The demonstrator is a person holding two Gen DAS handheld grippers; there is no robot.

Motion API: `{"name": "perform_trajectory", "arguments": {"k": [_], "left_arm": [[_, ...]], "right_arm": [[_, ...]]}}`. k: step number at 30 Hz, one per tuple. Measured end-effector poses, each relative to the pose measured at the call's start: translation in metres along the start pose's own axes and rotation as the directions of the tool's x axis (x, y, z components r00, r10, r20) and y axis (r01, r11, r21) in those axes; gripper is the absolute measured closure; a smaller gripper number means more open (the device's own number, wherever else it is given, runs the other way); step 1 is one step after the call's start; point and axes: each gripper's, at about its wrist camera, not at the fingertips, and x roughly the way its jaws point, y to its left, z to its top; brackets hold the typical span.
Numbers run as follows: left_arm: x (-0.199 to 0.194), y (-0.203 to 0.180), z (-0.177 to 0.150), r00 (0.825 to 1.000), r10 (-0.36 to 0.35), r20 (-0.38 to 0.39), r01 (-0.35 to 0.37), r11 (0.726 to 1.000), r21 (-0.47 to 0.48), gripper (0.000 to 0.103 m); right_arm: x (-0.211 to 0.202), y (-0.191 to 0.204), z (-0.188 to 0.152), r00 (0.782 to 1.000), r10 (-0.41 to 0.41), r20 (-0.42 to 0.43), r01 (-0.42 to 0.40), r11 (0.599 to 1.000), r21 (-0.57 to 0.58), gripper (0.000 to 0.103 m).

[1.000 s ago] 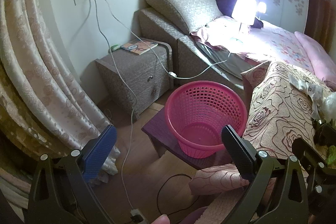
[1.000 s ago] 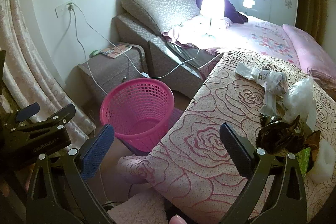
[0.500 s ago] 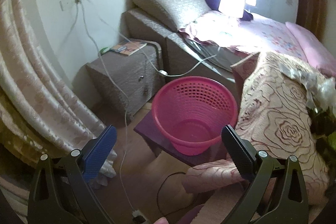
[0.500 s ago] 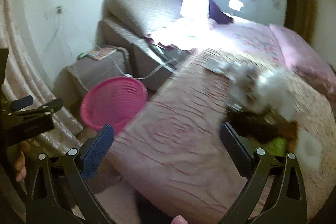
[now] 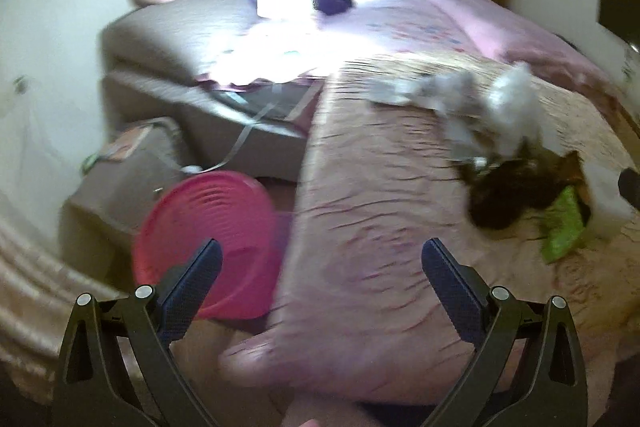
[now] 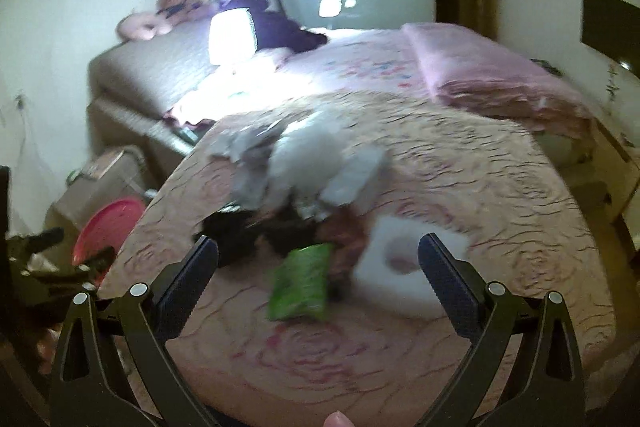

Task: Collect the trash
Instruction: 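Swing the left tool to the bed and grasp the black plastic bag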

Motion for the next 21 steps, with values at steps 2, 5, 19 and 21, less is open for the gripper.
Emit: {"name": "perform_trajectory", "arguments": {"k": [2,5,19,21], "left_arm": [[0.007,-0.017,0.007,0.999,-0.054,-0.004,0.055,0.998,0.027,0.007],[0.023,-0.042,0.019,0.992,-0.122,-0.025,0.123,0.99,0.063,0.007],[0.079,-0.068,0.034,0.953,-0.259,-0.159,0.266,0.964,0.024,0.007],[0.08,-0.067,0.031,0.947,-0.276,-0.163,0.282,0.959,0.012,0.009]], "right_arm": [[0.002,-0.014,0.003,1.0,-0.014,0.009,0.013,1.0,0.023,0.006],[0.006,-0.035,0.003,0.999,-0.044,0.005,0.043,0.997,0.059,0.006],[0.019,-0.077,-0.003,0.998,-0.053,-0.044,0.058,0.99,0.131,0.006],[0.02,-0.079,-0.005,0.997,-0.052,-0.051,0.058,0.989,0.132,0.006]]}}
